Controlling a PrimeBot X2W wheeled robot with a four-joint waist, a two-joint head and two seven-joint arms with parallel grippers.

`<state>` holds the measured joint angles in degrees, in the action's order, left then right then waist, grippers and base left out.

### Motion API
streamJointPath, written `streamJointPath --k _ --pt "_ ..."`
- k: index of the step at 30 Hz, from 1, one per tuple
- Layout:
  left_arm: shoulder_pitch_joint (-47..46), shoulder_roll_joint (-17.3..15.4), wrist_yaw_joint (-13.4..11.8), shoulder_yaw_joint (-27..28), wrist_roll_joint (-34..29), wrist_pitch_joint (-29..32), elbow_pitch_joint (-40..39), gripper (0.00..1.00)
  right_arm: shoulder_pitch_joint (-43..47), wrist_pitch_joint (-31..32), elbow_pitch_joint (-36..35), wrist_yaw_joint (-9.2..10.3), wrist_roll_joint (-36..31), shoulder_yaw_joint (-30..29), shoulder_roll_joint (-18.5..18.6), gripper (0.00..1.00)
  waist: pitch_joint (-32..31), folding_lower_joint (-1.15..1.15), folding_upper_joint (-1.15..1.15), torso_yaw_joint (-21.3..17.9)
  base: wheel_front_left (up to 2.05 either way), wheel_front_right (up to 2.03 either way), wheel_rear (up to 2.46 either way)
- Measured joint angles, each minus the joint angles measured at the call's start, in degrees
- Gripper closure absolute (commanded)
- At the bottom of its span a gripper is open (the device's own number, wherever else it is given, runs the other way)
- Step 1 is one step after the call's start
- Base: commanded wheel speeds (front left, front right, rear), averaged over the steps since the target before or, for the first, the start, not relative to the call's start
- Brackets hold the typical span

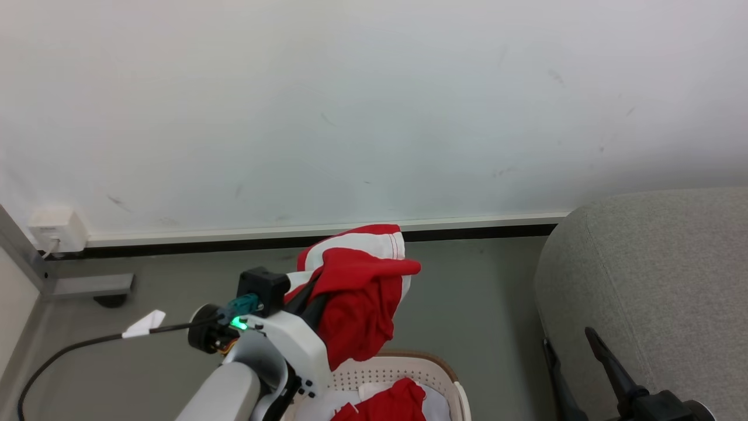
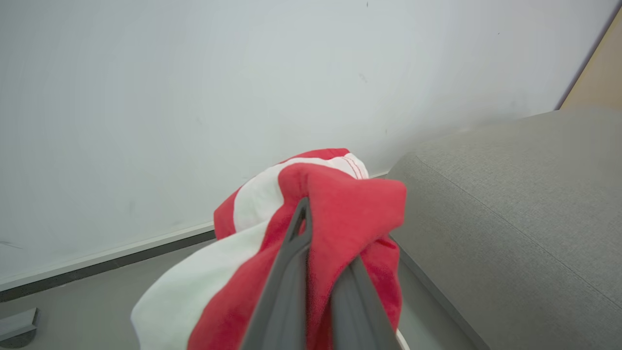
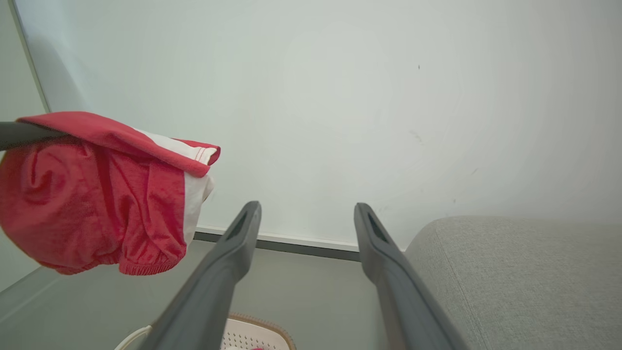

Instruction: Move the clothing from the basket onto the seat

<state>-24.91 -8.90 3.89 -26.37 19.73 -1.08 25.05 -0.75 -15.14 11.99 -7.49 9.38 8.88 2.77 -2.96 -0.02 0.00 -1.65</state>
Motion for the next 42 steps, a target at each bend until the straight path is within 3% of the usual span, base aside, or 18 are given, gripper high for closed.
streamJointPath --k 4,12,20,30,38,39,40,42 --pt "2.04 -1.37 -1.03 0.27 0.43 2.82 -5.83 1.00 -0.03 0.00 -1.24 0.00 -0.42 1.54 0.31 0.00 -0.10 0.01 0.00 -0.19 0.00 0.00 0.00" --pt "5.95 -3.23 -2.76 -0.82 0.64 7.82 -15.93 1.00 -8.28 -0.01 -3.52 0.00 -0.67 14.90 8.45 0.00 0.54 0.01 0.00 -0.97 0.00 0.00 0.00" --pt "6.04 -2.72 -2.07 -3.49 0.63 9.66 -18.31 1.00 -21.76 0.45 2.65 -0.02 2.41 30.18 14.32 0.00 0.99 0.02 0.00 -0.33 0.00 0.00 0.00" --pt "4.82 -0.94 -0.29 -7.38 0.62 10.70 -18.37 1.00 -33.33 1.02 16.78 -0.07 7.77 46.42 12.37 0.00 0.81 0.02 0.00 1.07 0.00 0.00 0.00" --pt "4.34 -0.02 1.12 -9.68 1.92 11.10 -17.93 1.00 -35.85 0.35 27.63 -0.07 14.77 51.12 6.05 0.02 -0.02 0.02 0.00 1.19 0.00 0.00 0.00" --pt "4.29 0.19 1.13 -9.80 2.02 11.07 -17.80 1.00 -35.85 0.16 28.56 -0.07 16.06 51.05 5.49 0.67 -0.08 0.02 0.00 1.25 0.00 0.00 0.00" --pt "4.25 0.31 1.19 -9.90 2.18 11.02 -17.70 1.00 -35.84 0.11 29.17 -0.07 17.33 51.28 4.97 1.00 -0.12 0.02 0.00 1.34 0.00 0.00 0.00" --pt "4.21 0.34 1.31 -9.92 2.52 10.80 -17.46 1.00 -35.53 0.11 29.41 -0.07 20.12 51.26 4.36 1.00 -0.10 0.02 0.00 1.45 0.00 0.00 0.00"
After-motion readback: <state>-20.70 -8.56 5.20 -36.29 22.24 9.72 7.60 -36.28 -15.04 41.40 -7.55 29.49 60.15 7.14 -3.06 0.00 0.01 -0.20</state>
